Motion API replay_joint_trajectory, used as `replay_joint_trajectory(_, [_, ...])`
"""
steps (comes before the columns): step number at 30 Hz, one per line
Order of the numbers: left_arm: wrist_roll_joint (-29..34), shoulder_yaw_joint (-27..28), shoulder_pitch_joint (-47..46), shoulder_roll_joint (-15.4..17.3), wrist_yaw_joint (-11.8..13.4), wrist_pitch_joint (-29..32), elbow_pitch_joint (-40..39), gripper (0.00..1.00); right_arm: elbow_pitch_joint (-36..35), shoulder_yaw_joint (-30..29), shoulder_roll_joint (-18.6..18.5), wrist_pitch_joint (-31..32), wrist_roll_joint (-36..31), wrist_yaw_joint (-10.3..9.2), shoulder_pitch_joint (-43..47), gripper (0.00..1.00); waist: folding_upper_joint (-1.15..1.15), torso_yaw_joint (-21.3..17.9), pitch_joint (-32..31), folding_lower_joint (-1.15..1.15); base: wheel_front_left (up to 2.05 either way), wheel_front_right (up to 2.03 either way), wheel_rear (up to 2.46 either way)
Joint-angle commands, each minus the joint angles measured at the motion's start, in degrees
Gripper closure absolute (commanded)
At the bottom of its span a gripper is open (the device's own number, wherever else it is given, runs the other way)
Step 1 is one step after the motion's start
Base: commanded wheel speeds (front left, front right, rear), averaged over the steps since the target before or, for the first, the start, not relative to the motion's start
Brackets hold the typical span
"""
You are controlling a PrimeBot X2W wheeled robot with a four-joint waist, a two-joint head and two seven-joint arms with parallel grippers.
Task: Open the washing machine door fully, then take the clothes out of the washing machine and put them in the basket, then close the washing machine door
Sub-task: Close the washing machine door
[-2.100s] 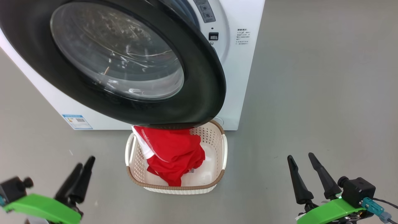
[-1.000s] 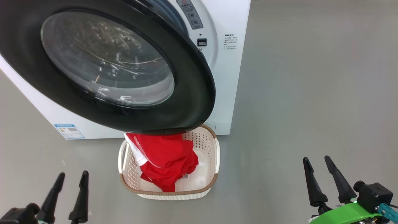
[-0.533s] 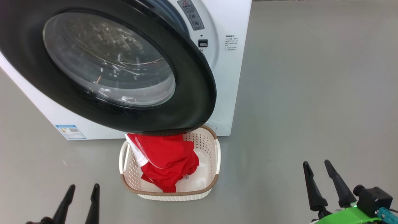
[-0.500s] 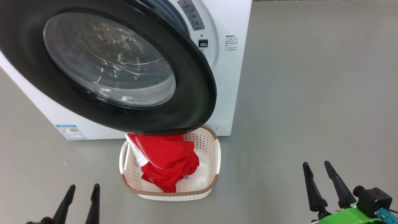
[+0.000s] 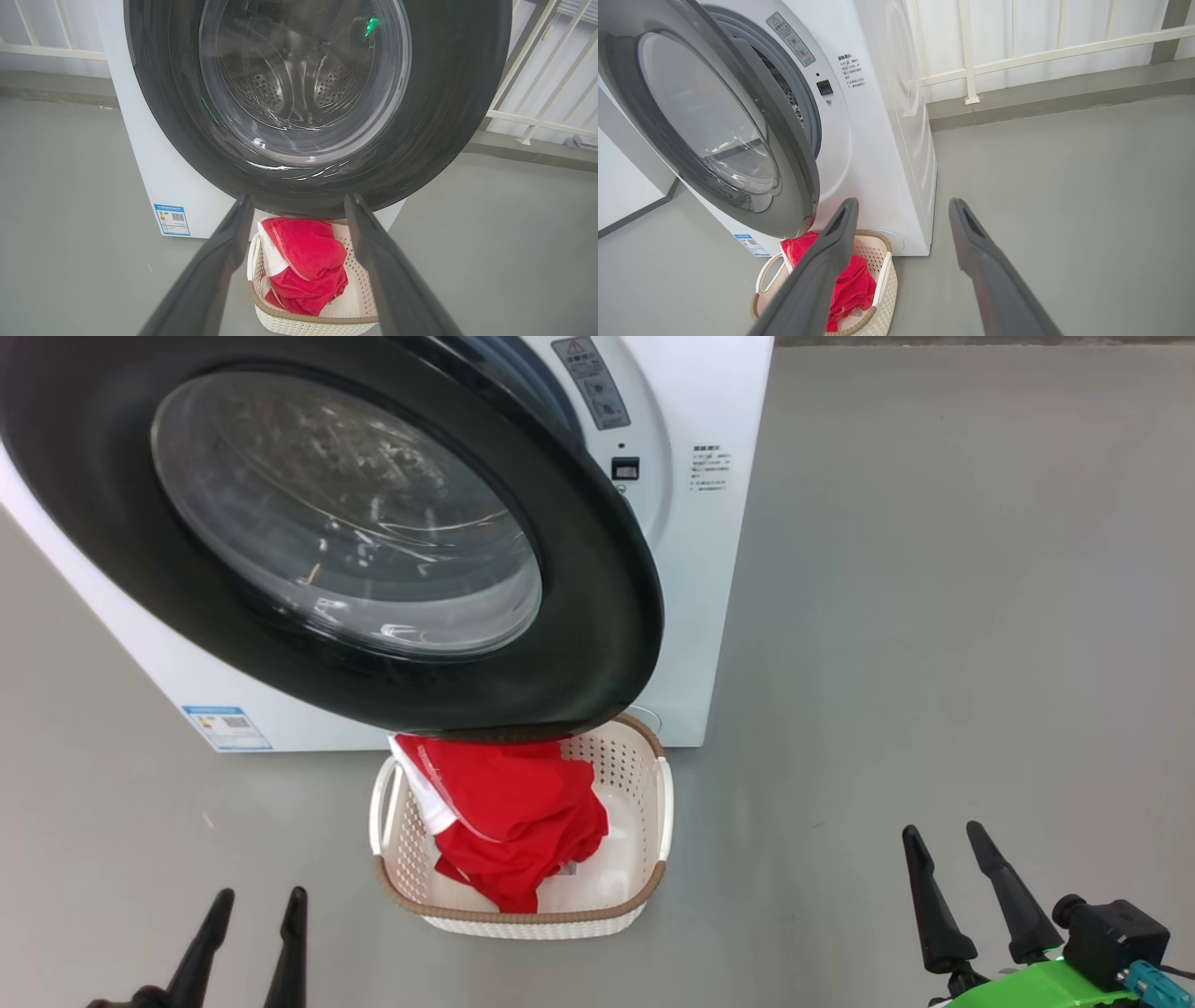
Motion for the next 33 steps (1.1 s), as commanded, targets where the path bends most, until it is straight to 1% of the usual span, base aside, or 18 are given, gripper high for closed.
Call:
replay_joint_trajectory(1, [0.77,1.73,-1.65,0.51,-0.33,-0.53,-1.49,0.00,-1.11,1.68,-0.44,-0.37,-0.32,0.28,-1.44,0.00,0.00,0.39,-0.04,0.00,0.00,0.00,0.00])
replay_joint_trajectory(2, [0.81,1.52,-1.75,0.40,-0.33,-0.53,-1.48,0.00,-1.07,1.92,-0.42,-0.37,0.00,0.28,-1.57,0.14,0.00,0.66,-0.07,0.00,0.00,0.00,0.00])
replay_joint_trajectory(3, [0.88,1.28,-1.80,0.27,-0.33,-0.53,-1.48,0.00,-1.01,2.24,-0.42,-0.37,0.24,0.28,-1.78,0.58,0.00,0.94,-0.10,0.00,0.00,0.00,0.00])
replay_joint_trajectory(4, [0.96,1.00,-1.84,0.15,-0.33,-0.53,-1.46,0.00,-0.94,2.47,-0.44,-0.37,0.47,0.28,-2.04,0.85,0.00,1.24,-0.12,0.00,0.00,0.00,0.00])
replay_joint_trajectory(5, [1.00,0.75,-1.88,-0.03,-0.33,-0.53,-1.38,0.00,-0.86,2.85,-0.49,-0.37,0.70,0.28,-2.43,1.00,0.00,1.63,-0.06,0.00,0.00,0.00,0.00])
replay_joint_trajectory(8, [1.16,0.32,-2.12,-0.70,-0.33,-0.53,-1.31,0.00,-0.51,4.10,-0.75,-0.37,0.78,0.28,-4.22,1.00,0.00,2.97,0.08,0.00,0.00,0.00,0.00])
replay_joint_trajectory(9, [1.25,0.29,-2.19,-1.27,-0.33,-0.53,-1.32,0.00,-0.25,5.09,-0.77,-0.37,0.90,0.28,-5.89,1.00,0.00,3.98,0.11,0.00,0.00,0.00,0.00])
replay_joint_trajectory(13, [1.21,0.54,-2.28,-2.30,-0.33,-0.53,-1.34,0.00,0.49,7.32,-0.72,-0.37,1.37,0.28,-9.92,1.00,0.00,6.03,0.42,0.00,0.00,0.00,0.00])
replay_joint_trajectory(24, [0.49,-1.78,-4.38,-3.41,-0.33,-0.53,-1.48,0.00,4.11,12.39,-0.34,-0.37,1.81,0.28,-22.80,1.00,0.00,11.18,3.59,0.00,0.00,0.00,0.00])
replay_joint_trajectory(29, [0.02,-2.59,-5.75,-3.62,-0.33,-0.53,-1.47,0.00,6.18,13.29,-0.22,-0.37,1.72,0.28,-26.54,1.00,0.00,12.45,5.22,0.00,0.00,0.00,0.00])
replay_joint_trajectory(33, [-0.56,-3.38,-7.41,-4.01,-0.33,-0.53,-1.31,0.00,7.92,12.72,-0.11,-0.37,1.23,0.28,-29.52,1.00,0.00,13.55,7.13,0.00,0.00,0.00,0.00])
